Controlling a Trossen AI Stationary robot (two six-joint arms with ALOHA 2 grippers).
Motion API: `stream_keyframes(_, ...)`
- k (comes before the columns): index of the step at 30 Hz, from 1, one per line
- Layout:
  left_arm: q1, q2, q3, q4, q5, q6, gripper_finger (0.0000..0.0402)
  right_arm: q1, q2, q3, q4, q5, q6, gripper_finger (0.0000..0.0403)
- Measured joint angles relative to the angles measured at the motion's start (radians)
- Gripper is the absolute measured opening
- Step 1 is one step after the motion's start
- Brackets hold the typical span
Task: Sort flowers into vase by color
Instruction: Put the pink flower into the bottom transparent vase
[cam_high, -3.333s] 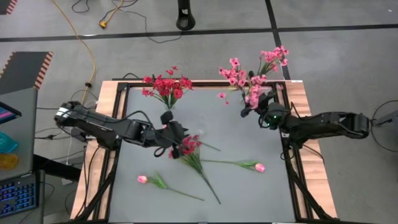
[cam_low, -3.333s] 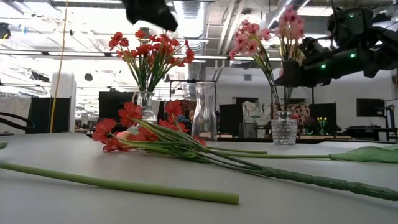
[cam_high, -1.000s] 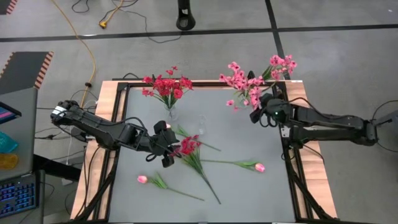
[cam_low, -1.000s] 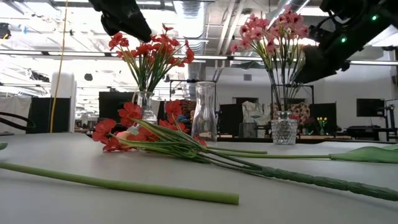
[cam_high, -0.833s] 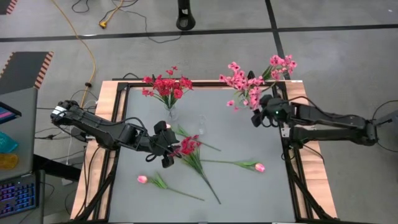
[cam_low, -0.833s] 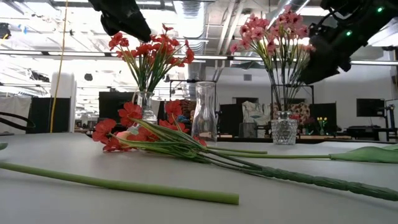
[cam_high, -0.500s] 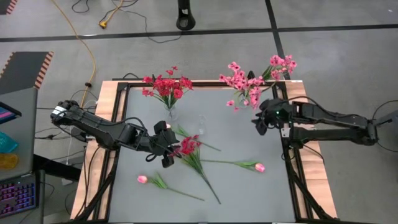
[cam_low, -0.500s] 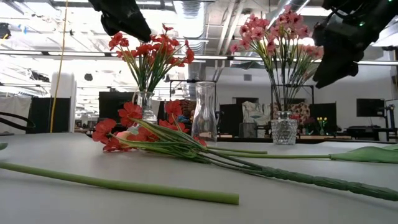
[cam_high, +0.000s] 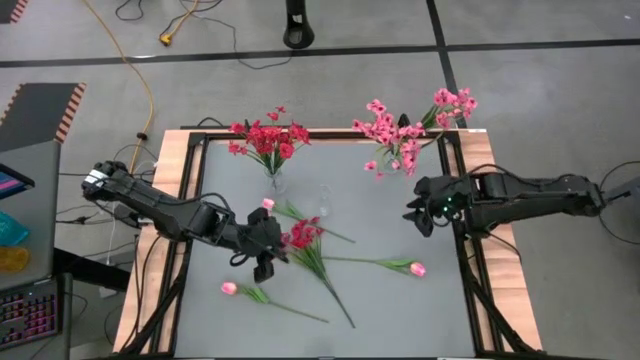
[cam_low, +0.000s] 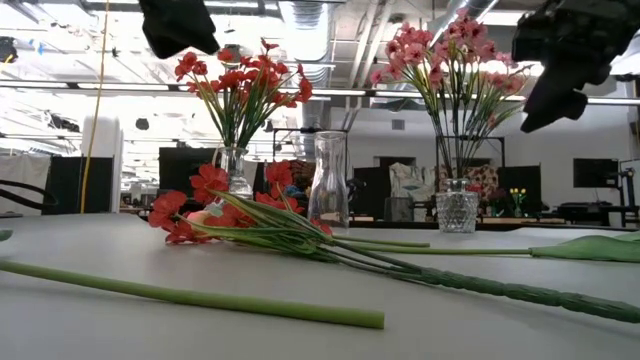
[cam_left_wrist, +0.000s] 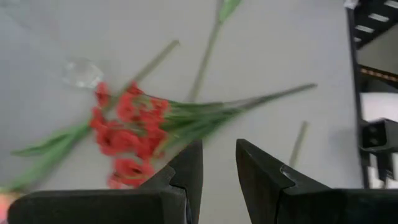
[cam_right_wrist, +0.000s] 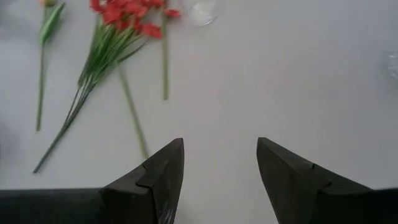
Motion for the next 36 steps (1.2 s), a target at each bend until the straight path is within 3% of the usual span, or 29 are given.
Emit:
stream_keyframes(7,-0.105,0.002,0.0,-0.006,0.013,-0.13,0.0083,0.098,0.001,0.0,0.05,0.009,0.003,0.0228)
stream_keyframes(12,-0.167,0.002,0.0,-0.007,0.105,-0.265,0.0083,0.165,0.03,0.0,0.176,0.009,0.002,0.0228)
stream_keyframes(19,-0.23,0.002,0.0,-0.063,0.129,-0.5,0.0086,0.252,0.129,0.0,0.332,0.009,-0.001,0.0228)
stream_keyframes(24,-0.251,0.002,0.0,-0.099,0.143,-0.619,0.0116,0.293,0.22,0.0,0.417,0.01,-0.008,0.0228)
stream_keyframes(27,-0.255,0.002,0.0,-0.105,0.135,-0.616,0.0145,0.306,0.274,0.0,0.477,0.01,-0.008,0.0228)
stream_keyframes(30,-0.256,0.002,0.0,-0.118,0.111,-0.498,0.0169,0.316,0.327,0.0,0.536,0.01,-0.01,0.0228)
stream_keyframes(36,-0.269,0.042,0.0,-0.155,0.08,-0.289,0.0178,0.319,0.421,0.0,0.616,0.01,-0.016,0.0228)
